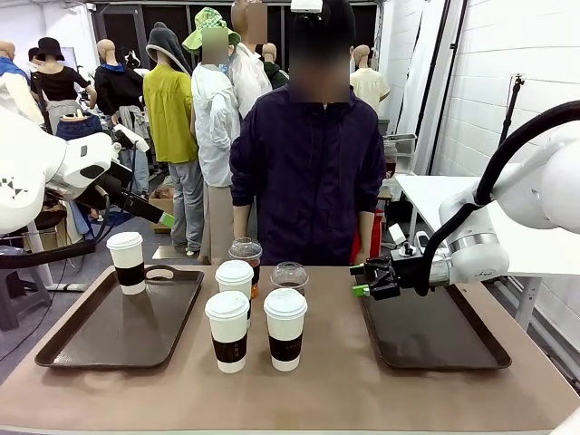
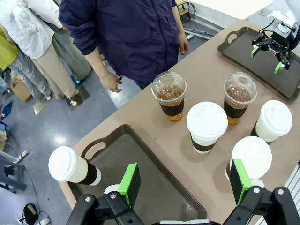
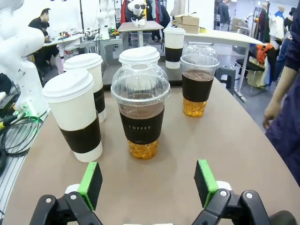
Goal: Distribute the coffee onto the tray.
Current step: Pick up one iced Americano and place it on the right Handle tray.
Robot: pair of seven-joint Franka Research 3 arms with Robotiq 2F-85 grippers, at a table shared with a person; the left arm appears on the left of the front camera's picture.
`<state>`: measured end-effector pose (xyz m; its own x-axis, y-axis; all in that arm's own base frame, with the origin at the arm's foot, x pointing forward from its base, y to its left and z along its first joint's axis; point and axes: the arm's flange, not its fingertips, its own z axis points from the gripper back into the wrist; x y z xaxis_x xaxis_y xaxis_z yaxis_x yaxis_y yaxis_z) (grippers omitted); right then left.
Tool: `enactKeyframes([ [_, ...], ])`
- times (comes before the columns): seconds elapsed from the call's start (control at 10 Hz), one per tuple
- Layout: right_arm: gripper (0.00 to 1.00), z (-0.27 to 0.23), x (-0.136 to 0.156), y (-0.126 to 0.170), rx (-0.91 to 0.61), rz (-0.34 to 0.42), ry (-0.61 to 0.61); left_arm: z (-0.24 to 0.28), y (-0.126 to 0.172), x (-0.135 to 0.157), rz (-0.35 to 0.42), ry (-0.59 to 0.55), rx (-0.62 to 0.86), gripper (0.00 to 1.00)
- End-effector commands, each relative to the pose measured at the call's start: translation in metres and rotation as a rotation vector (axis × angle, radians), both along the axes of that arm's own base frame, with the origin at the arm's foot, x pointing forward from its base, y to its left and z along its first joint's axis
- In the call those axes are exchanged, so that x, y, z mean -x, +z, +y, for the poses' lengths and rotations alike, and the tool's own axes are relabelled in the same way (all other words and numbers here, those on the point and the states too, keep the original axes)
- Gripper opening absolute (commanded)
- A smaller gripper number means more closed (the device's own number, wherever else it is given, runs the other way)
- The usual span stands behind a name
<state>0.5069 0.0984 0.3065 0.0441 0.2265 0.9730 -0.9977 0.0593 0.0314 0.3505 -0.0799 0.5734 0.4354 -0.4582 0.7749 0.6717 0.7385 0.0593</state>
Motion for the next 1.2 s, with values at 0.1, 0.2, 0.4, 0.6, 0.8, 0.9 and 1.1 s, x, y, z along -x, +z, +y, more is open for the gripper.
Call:
enactKeyframes([
  [0.1, 1.00, 0.011, 0.000, -0.009, -0.044, 0.001, -0.007, 0.001, 0.000, 0.000, 0.004, -0.003, 0.005, 1.00],
  [0.2, 1.00, 0.019, 0.001, -0.017, -0.059, -0.003, -0.024, 0.001, 0.000, 0.000, 0.004, -0.003, 0.005, 1.00],
  [0.4, 1.00, 0.034, 0.004, -0.030, -0.071, -0.003, -0.026, 0.001, 0.000, 0.000, 0.004, -0.003, 0.005, 1.00],
  [0.6, 1.00, 0.049, 0.002, -0.041, -0.081, -0.001, -0.012, 0.001, 0.000, 0.000, 0.004, -0.003, 0.005, 1.00],
  [0.8, 1.00, 0.067, -0.002, -0.052, -0.075, 0.010, 0.013, 0.001, 0.000, 0.000, 0.004, -0.003, 0.005, 1.00],
  [0.9, 1.00, 0.074, -0.004, -0.055, -0.082, 0.006, 0.020, 0.001, 0.000, 0.000, 0.004, -0.003, 0.005, 1.00],
  [1.1, 1.00, 0.089, -0.012, -0.057, -0.081, 0.005, 0.020, 0.001, 0.000, 0.000, 0.004, -0.003, 0.005, 1.00],
])
